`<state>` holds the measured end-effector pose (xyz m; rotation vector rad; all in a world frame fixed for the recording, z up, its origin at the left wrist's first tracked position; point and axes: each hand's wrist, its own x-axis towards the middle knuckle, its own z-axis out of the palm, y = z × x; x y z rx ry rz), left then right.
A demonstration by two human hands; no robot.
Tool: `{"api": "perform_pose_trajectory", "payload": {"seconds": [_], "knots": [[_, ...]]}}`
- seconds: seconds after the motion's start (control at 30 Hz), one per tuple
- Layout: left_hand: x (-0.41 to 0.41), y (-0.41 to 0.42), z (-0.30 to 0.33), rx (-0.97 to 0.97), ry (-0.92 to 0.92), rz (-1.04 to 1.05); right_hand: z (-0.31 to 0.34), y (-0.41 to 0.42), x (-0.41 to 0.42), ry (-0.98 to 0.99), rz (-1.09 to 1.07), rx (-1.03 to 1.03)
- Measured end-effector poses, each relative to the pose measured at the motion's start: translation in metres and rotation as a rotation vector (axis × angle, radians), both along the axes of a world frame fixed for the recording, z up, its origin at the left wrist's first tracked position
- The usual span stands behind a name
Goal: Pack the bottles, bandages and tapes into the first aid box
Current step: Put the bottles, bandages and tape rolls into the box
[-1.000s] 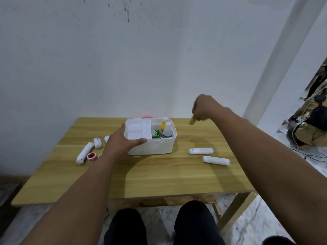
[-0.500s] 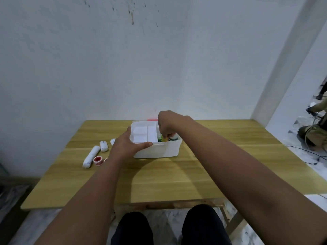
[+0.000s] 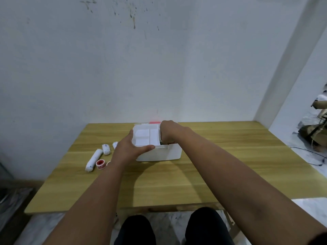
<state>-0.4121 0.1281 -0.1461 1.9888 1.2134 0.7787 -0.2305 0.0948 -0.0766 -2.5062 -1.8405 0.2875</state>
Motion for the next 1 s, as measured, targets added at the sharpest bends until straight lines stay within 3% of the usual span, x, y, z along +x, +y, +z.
{"api": "perform_pose_trajectory", "payload": {"seconds": [0.23, 0.33, 0.43, 0.57, 0.63, 1.0], "knots": [[0.002, 0.004, -0.003, -0.009, 0.027, 0.009, 0.030, -0.022, 0.029, 0.169, -0.014, 0.265], [0.003, 0.005, -0.005, -0.020, 0.021, 0.008, 0.038, -0.049, 0.054, 0.099, -0.061, 0.372], [0.004, 0.004, -0.006, -0.020, 0.008, 0.018, 0.031, -0.081, 0.082, 0.016, -0.187, 0.236], [0.003, 0.007, -0.008, -0.029, -0.020, 0.011, 0.018, -0.124, 0.108, -0.086, -0.286, -0.229], [0.003, 0.009, -0.010, -0.034, -0.014, 0.010, 0.002, -0.137, 0.118, -0.165, -0.289, -0.361], [0.000, 0.012, -0.011, -0.039, 0.022, 0.002, -0.042, -0.128, 0.121, -0.080, -0.100, -0.152]]}}
